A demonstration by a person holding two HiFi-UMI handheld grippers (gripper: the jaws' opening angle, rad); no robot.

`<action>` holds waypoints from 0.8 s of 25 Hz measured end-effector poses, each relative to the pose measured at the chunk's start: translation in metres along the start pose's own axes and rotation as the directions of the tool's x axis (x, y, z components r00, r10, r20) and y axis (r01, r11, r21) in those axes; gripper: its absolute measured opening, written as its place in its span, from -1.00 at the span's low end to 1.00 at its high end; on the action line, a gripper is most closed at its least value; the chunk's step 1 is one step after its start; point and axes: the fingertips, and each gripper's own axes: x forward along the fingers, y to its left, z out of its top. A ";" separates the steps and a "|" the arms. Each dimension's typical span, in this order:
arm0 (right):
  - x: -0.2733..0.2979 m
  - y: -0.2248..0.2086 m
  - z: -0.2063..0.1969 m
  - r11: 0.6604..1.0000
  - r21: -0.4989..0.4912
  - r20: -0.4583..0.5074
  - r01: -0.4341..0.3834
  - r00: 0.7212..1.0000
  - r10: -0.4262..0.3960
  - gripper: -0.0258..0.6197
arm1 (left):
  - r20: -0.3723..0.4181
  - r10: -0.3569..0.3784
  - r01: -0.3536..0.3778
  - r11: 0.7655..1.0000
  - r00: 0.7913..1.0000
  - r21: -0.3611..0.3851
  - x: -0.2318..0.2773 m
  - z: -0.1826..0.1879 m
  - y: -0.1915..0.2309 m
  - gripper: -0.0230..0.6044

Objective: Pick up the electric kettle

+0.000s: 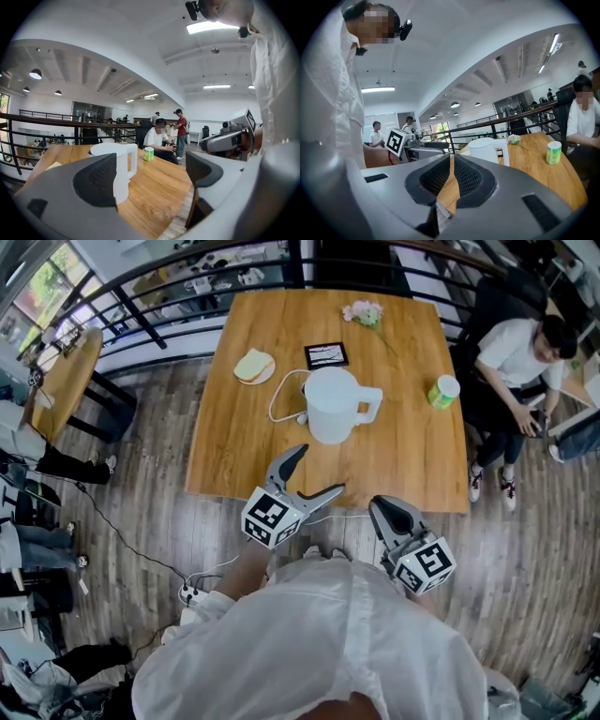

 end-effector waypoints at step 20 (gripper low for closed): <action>0.006 0.000 -0.020 0.994 0.020 -0.093 0.110 0.990 -0.108 -0.87 | 0.032 0.021 -0.024 0.996 0.999 0.085 0.059 -0.048 0.109 0.93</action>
